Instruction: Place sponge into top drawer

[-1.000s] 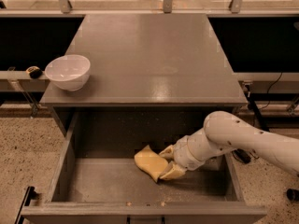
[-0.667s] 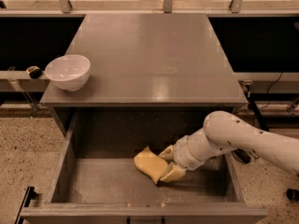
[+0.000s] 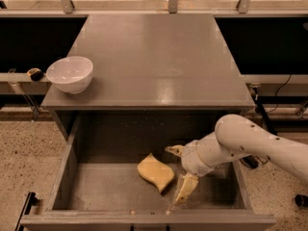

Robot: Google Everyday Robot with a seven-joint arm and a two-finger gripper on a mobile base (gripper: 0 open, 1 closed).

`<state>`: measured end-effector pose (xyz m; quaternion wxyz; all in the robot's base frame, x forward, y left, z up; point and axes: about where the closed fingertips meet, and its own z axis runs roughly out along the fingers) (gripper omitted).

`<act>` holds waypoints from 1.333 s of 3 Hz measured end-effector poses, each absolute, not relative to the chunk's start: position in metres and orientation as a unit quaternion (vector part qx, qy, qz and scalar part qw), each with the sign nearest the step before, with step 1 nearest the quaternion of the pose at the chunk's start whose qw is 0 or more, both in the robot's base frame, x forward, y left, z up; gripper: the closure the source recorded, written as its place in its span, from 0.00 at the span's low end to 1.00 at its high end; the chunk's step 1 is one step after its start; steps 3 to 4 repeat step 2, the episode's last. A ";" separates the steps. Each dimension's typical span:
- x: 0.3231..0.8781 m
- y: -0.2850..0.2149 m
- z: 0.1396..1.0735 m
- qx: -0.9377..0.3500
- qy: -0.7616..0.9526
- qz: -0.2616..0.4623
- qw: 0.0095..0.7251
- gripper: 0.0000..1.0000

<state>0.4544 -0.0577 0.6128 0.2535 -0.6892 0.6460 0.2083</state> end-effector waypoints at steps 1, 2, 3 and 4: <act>0.422 -0.070 0.654 -0.725 0.600 0.192 0.279 0.00; 0.422 -0.070 0.654 -0.725 0.600 0.192 0.279 0.00; 0.422 -0.070 0.654 -0.725 0.600 0.192 0.279 0.00; 0.422 -0.070 0.654 -0.725 0.600 0.192 0.279 0.00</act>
Offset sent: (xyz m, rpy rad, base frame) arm -0.0267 -0.0071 0.0356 0.0175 -0.0685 0.0728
